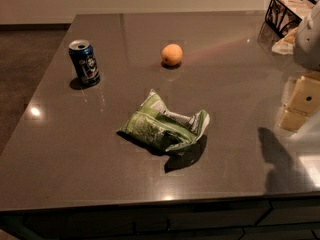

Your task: Move green jalapeno chip bag near pepsi can

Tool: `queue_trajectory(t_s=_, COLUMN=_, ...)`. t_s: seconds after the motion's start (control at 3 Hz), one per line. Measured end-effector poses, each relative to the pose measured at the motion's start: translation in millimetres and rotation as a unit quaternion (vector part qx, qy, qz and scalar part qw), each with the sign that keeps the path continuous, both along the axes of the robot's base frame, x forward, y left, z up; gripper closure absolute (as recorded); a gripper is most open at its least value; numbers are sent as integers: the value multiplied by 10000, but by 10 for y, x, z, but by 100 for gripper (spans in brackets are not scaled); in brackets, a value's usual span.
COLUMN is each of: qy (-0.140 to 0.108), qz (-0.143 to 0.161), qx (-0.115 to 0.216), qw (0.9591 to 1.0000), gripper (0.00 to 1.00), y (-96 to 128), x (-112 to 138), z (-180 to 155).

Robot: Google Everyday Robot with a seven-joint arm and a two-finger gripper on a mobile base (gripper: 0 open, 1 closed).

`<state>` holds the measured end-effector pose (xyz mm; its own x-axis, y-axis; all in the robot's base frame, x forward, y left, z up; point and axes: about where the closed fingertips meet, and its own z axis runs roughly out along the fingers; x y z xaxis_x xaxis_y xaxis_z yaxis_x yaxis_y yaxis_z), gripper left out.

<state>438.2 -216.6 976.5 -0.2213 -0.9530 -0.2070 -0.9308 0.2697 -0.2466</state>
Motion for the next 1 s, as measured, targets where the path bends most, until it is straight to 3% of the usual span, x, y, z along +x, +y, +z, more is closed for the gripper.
queue_trajectory(t_s=0.33, qy=-1, qz=0, qx=0, qw=10000, gripper=0, y=0, x=0, z=0)
queue_trajectory(t_s=0.67, qy=-63, qz=133, qx=171, qw=9997, gripper=0, y=234, x=2, z=28)
queue_trajectory(t_s=1.0, qy=-122, qz=379, qx=382, qw=9985, gripper=0, y=666, x=-20, z=-27)
